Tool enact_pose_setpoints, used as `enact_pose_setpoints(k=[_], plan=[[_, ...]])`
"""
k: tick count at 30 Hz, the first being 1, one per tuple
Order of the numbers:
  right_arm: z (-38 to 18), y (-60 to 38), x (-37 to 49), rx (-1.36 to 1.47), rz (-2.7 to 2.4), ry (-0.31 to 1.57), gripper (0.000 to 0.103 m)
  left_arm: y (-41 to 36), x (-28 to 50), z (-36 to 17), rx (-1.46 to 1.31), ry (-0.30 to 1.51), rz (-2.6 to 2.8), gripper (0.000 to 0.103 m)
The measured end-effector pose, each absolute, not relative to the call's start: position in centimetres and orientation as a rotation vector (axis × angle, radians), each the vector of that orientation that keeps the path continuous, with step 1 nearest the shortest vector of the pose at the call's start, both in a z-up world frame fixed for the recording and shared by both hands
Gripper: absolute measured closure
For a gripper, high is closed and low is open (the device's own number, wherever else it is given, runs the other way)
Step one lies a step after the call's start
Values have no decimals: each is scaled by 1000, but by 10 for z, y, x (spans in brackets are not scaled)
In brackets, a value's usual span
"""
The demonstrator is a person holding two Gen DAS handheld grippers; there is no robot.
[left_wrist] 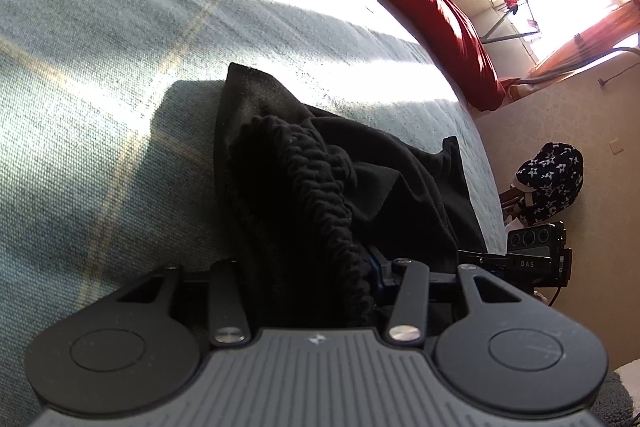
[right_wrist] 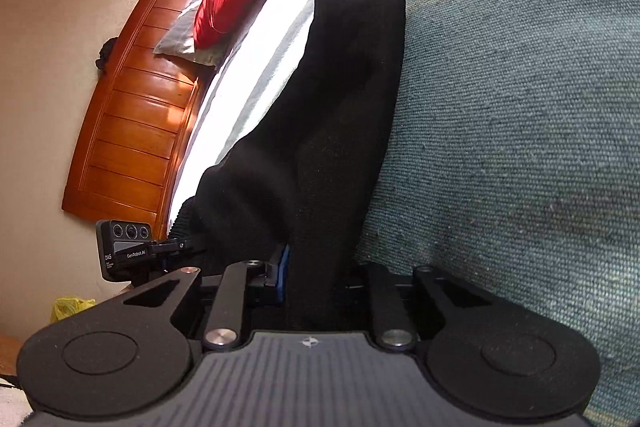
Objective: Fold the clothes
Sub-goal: 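Hold the black pants with both tools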
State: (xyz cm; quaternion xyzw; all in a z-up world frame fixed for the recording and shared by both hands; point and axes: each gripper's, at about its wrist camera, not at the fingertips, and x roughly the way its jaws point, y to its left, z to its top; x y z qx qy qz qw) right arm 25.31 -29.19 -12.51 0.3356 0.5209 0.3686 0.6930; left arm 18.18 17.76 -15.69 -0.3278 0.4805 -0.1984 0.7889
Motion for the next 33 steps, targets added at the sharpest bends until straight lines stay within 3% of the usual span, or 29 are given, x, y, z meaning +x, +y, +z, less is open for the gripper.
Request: enact_pose_setpoints(k=[20,27,33], plan=[[-112,-273,244,720,704,1126,84,183,178,-158,-697,977,-492,57],[-117,-267,258,758,768,1155,69,186,181,-163,-758,986,-482,56],[-118,-264,259,752,830,1175,71,187,167,-160,-809,962,-437,56]])
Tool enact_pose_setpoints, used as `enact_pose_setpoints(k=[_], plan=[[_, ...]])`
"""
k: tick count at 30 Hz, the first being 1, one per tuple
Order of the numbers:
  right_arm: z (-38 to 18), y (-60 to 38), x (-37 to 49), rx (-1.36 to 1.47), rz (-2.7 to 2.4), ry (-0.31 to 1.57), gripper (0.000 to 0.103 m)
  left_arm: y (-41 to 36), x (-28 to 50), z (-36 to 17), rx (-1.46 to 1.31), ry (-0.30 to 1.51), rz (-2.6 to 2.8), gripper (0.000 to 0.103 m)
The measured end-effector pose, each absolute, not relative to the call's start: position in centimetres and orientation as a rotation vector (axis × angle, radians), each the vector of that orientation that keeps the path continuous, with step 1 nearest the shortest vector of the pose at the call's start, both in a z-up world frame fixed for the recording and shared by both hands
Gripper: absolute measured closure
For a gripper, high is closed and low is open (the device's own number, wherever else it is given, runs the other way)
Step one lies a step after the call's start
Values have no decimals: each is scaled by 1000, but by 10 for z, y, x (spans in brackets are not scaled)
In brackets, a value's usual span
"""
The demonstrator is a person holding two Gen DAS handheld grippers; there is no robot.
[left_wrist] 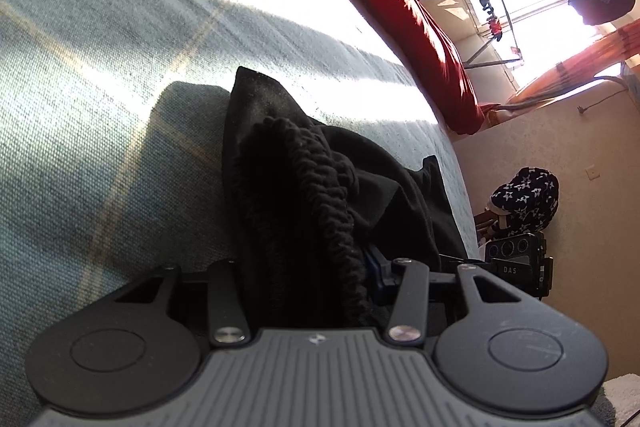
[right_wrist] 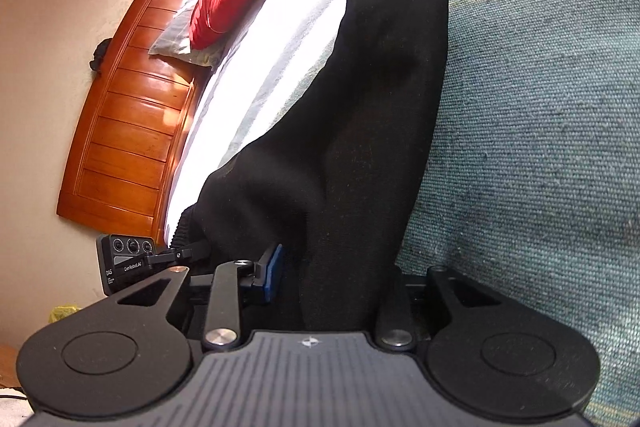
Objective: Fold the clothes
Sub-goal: 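Hold the black pants with both tools, then lift the cuff with the left tool while the right tool lifts the pants edge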
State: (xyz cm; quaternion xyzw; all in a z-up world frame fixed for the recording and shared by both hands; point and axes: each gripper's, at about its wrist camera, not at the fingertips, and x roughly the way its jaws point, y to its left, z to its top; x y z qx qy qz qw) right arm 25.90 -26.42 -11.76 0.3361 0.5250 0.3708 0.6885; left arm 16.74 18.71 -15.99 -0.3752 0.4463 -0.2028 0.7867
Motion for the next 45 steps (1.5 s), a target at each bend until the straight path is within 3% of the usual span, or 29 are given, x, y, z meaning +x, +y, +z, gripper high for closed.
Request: enact_pose_setpoints(k=[3,6,15,25,45], plan=[[-124,-268,259,801,841,1181,71,189,170,-165,-853,958,-423,56],[-126,-265,259,800,819,1179,79,187,177,-166,-852,966,-424,57],[-95,-257,240,747,749,1089,82,188,176,-151,-837,932,-452,64],[-48,-209,245,633,749,1028,82,215,161,-117,-803,824,-490,64],[35,93,359,181,1152,1023,82,363,66,-101,-949,450,-107,65]])
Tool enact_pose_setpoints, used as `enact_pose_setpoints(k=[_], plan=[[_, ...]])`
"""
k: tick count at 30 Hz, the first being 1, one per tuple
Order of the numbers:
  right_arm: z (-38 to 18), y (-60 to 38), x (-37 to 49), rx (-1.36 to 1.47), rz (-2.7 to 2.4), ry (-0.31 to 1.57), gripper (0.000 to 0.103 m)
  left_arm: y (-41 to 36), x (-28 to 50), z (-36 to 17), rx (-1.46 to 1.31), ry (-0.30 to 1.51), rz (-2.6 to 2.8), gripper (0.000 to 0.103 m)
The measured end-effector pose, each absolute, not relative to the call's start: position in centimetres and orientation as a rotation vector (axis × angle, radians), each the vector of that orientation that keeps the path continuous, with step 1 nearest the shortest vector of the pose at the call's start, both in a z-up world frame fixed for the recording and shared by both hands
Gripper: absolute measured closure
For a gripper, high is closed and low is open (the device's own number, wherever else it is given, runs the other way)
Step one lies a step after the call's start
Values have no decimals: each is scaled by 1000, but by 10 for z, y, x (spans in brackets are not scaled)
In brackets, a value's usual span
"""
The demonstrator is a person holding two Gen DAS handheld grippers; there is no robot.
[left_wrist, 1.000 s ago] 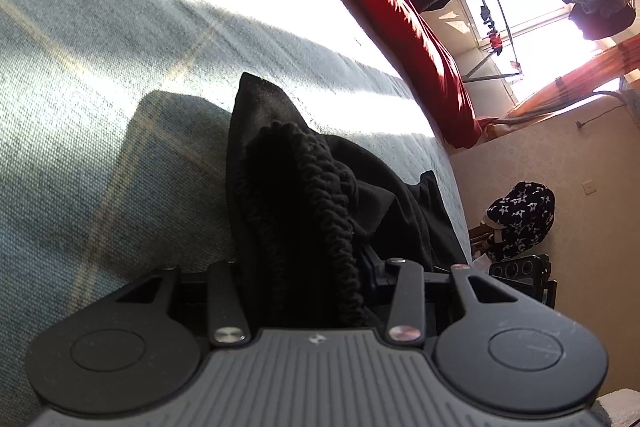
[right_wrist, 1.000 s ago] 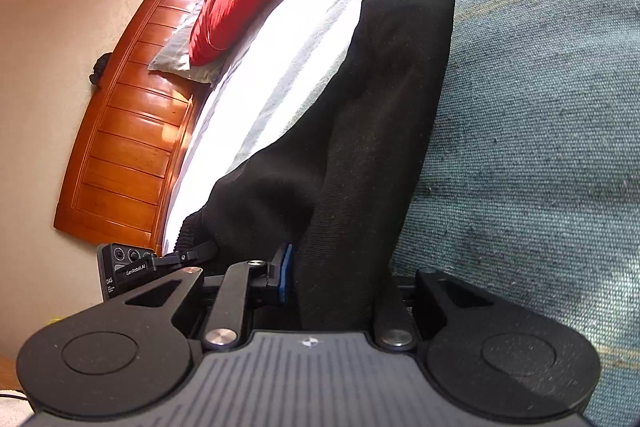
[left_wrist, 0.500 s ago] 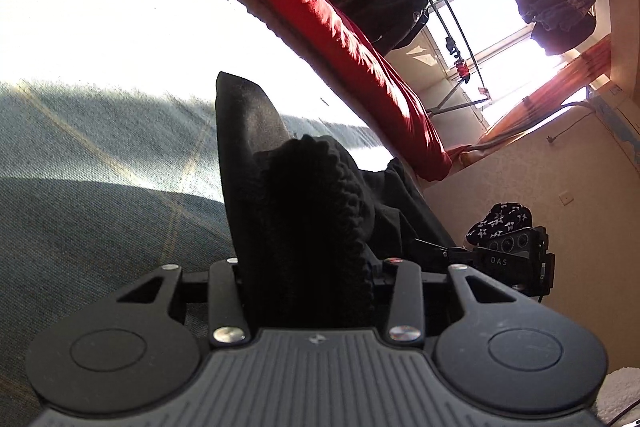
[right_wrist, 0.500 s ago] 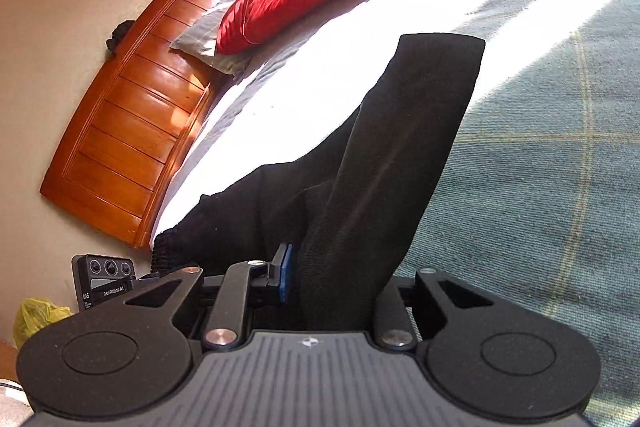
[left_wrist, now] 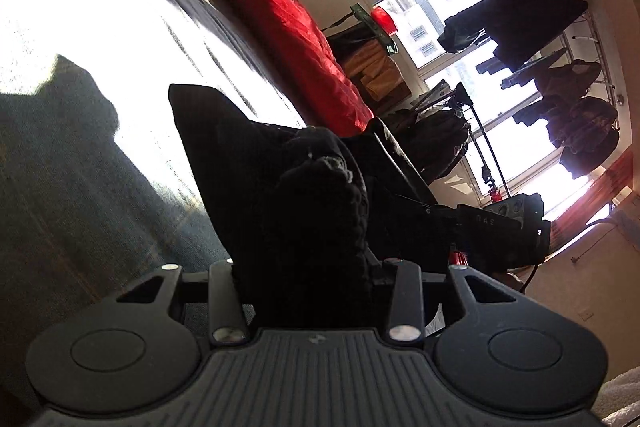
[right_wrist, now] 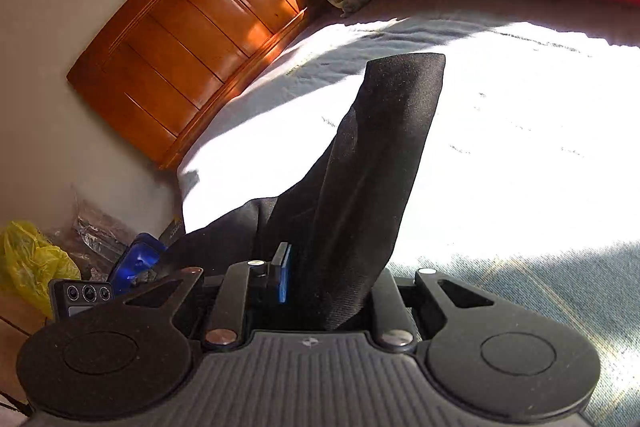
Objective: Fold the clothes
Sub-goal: 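Lift the cuff with the left tool while the right tool lifts the pants edge, then lay the folded pants down and open both tools to release them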
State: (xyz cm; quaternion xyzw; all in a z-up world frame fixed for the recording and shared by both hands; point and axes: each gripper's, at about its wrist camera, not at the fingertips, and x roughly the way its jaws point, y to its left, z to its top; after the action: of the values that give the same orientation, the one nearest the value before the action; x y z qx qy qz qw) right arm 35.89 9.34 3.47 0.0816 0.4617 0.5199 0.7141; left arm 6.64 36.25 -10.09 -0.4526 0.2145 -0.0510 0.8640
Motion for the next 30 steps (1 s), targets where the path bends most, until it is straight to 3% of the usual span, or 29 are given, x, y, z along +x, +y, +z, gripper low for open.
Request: enact_pose_setpoints(k=[15,30], plan=[[64,302,403,-65,1315,977,88,426,57,-111,-992,215,119,64],[50,390,429,-148,1296,922,88,465,69,-124,-992,165,231,64]])
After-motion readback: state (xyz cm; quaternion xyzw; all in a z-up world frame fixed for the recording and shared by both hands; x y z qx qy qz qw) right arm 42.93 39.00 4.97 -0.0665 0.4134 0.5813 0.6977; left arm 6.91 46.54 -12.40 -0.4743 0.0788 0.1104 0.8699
